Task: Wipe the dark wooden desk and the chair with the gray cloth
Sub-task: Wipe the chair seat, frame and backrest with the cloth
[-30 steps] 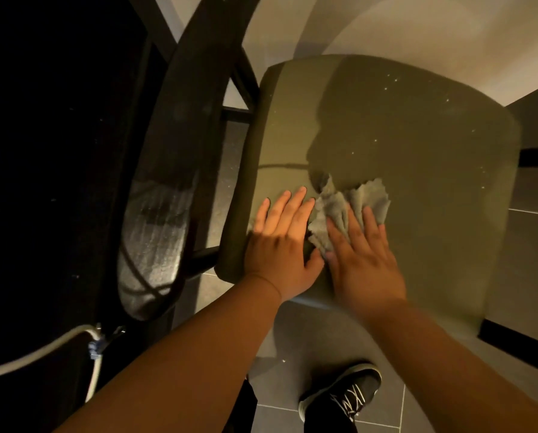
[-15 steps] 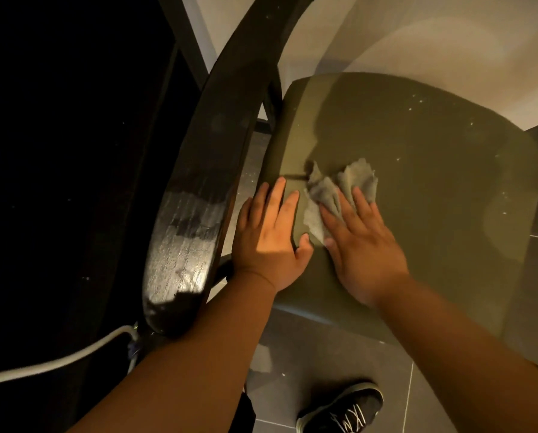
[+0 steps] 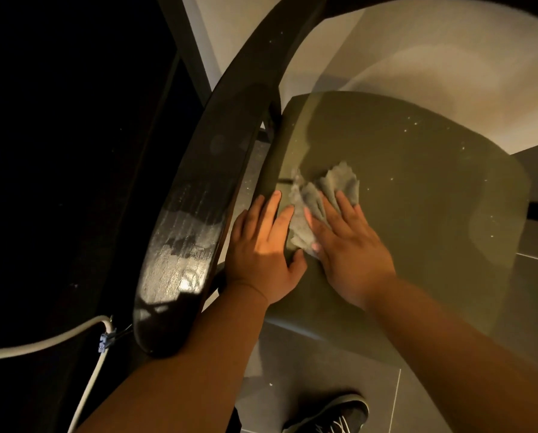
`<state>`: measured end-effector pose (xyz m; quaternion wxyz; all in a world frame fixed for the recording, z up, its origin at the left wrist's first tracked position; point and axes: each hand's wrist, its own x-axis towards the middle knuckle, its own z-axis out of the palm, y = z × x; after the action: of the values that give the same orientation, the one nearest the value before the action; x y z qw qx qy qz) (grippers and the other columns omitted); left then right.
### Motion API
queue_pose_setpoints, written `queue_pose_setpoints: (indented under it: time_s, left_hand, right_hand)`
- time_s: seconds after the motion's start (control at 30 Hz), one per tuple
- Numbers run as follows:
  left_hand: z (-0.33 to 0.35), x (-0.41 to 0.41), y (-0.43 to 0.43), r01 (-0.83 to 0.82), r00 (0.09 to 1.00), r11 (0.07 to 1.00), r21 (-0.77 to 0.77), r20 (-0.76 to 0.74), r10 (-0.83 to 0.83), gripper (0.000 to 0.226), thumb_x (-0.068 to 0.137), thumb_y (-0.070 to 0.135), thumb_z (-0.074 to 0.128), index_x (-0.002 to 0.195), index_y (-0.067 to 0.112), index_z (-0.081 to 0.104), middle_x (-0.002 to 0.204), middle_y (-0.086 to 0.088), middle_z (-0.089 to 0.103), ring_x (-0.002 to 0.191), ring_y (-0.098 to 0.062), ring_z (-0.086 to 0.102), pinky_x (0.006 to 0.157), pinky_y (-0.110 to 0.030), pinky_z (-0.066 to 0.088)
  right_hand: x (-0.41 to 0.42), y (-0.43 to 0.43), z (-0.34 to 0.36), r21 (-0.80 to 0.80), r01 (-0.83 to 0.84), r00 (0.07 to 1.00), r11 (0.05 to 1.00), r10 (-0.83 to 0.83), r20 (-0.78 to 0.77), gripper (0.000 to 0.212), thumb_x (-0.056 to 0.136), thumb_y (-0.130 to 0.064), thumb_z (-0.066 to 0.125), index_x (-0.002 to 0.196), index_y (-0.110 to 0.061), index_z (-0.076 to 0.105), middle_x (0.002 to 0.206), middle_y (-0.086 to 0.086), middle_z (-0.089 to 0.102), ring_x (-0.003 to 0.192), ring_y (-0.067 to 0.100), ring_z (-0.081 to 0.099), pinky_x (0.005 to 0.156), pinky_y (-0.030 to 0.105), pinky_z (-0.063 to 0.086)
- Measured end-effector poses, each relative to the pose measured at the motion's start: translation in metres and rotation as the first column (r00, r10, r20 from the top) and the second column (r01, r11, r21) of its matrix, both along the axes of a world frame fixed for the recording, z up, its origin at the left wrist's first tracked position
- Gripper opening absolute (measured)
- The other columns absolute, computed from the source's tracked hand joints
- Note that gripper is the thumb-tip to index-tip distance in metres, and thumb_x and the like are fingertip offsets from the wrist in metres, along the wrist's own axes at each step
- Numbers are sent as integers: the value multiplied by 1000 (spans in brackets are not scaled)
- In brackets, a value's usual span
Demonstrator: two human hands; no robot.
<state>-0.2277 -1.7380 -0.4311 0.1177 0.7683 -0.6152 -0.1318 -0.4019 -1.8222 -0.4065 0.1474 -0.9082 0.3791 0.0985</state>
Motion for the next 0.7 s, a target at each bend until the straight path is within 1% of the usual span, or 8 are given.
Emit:
queue_pose_setpoints:
  time_s: [0.1, 0.2, 0.27, 0.37, 0.47, 0.53, 0.6, 0.7]
  left_hand:
    - [1, 0, 0, -5, 1000, 1000, 27, 13, 4, 79, 84, 50, 59, 155, 20, 45, 171, -3, 26, 157, -28, 25, 126, -48, 22]
    - [0, 0, 0, -10, 1000, 999, 31, 21, 9, 84, 83, 50, 59, 158, 17, 41, 171, -3, 27, 157, -28, 25, 126, -46, 21]
    - [-1, 1, 0, -3, 1000, 1000, 31, 22, 2, 84, 83, 50, 60, 157, 16, 43, 170, -4, 29, 156, -29, 26, 126, -48, 22]
    - [-2, 1, 2, 2, 1000, 1000, 29, 15, -2, 84, 82, 52, 59, 157, 16, 41, 171, -5, 28, 156, -29, 27, 125, -49, 24]
    - [-3, 0, 1, -7, 1000, 1000, 14, 3, 7, 89, 83, 51, 61, 160, 15, 35, 172, -3, 26, 157, -28, 26, 126, -50, 24]
    - [-4, 1, 1, -19, 1000, 1000, 16, -3, 19, 95, 83, 50, 61, 165, 14, 28, 172, -4, 25, 158, -26, 24, 127, -49, 22]
    - [-3, 1, 2, -27, 1000, 999, 36, 2, 27, 100, 83, 52, 59, 167, 13, 21, 173, -6, 23, 159, -25, 21, 128, -46, 19]
    - [-1, 2, 1, -26, 1000, 998, 52, 5, 26, 101, 84, 53, 56, 168, 12, 16, 174, -6, 20, 160, -24, 19, 129, -45, 19]
  right_hand:
    - [38, -42, -1, -14, -21, 999, 1000, 20, -51, 68, 108, -36, 39, 168, -26, 10, 176, 4, -3, 160, 32, -13, 130, 48, -2]
    - [65, -64, -1, -15, -1, 996, 1000, -1, -94, 73, 110, -35, 41, 167, -29, -3, 175, 4, -12, 158, 32, -22, 127, 44, -13]
    - [57, -54, 2, 6, -7, 997, 1000, 8, -76, 72, 109, -36, 42, 167, -29, 0, 175, 3, -12, 158, 32, -21, 128, 44, -11]
    - [23, -21, 4, 6, -26, 1000, 1000, 26, -2, 67, 107, -37, 41, 167, -25, 15, 176, 1, -1, 161, 32, -10, 129, 47, -1]
    - [15, -16, 2, 4, -49, 999, 999, 49, -10, 64, 107, -38, 40, 167, -24, 22, 175, 0, 3, 162, 32, -6, 130, 51, 6]
    - [36, -39, 1, -10, -87, 995, 996, 86, -54, 68, 106, -38, 41, 167, -27, 13, 175, 4, 0, 161, 34, -10, 130, 50, 3]
    - [67, -71, 1, -31, -100, 989, 995, 95, -114, 76, 105, -39, 42, 164, -30, -4, 175, 7, -7, 159, 35, -18, 131, 51, -2]
    - [99, -102, 7, -38, -11, 986, 999, 4, -164, 79, 105, -35, 44, 167, -28, -5, 175, 6, -16, 158, 34, -22, 130, 48, -8]
